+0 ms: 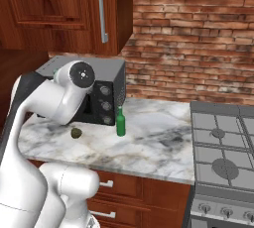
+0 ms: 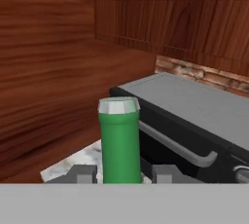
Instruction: Place the beers on the top shelf of the fridge to keep them out of children's reach, and place the kiwi on lower shelves for easy access.
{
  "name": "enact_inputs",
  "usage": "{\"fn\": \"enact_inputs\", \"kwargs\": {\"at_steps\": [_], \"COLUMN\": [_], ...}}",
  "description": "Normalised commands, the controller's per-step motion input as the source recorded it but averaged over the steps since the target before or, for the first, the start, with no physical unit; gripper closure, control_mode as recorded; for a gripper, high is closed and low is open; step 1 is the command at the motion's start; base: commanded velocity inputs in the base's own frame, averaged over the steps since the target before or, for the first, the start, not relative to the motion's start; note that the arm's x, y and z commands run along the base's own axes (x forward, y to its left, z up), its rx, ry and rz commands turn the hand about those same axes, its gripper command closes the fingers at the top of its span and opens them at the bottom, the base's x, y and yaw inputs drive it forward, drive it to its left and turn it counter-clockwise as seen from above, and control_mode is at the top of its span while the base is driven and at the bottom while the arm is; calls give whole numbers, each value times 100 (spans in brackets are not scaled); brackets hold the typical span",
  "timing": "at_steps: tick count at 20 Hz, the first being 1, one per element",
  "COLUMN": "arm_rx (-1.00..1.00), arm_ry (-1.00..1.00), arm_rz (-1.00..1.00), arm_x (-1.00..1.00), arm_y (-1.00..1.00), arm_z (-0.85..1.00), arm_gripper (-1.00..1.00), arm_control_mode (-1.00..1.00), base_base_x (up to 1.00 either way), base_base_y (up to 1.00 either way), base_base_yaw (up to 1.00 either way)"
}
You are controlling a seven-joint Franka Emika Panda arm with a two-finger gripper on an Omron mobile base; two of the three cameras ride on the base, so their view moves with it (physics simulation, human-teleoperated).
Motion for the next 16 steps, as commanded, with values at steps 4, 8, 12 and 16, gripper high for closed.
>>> {"fn": "enact_inputs", "kwargs": {"at_steps": [4, 8, 12, 16], "arm_rx": [-1, 0, 0, 0], "arm_ry": [0, 1, 0, 0], "arm_rz": [0, 0, 0, 0], "arm_x": [0, -6, 0, 0], "arm_y": [15, 6, 0, 0], "arm_z": [25, 20, 0, 0], "arm_gripper": [100, 100, 100, 100], "arm_control_mode": [-100, -100, 100, 100], "base_base_x": [0, 0, -26, -45], "base_base_y": [0, 0, 1, 0], "base_base_yaw": [0, 0, 15, 42]}}
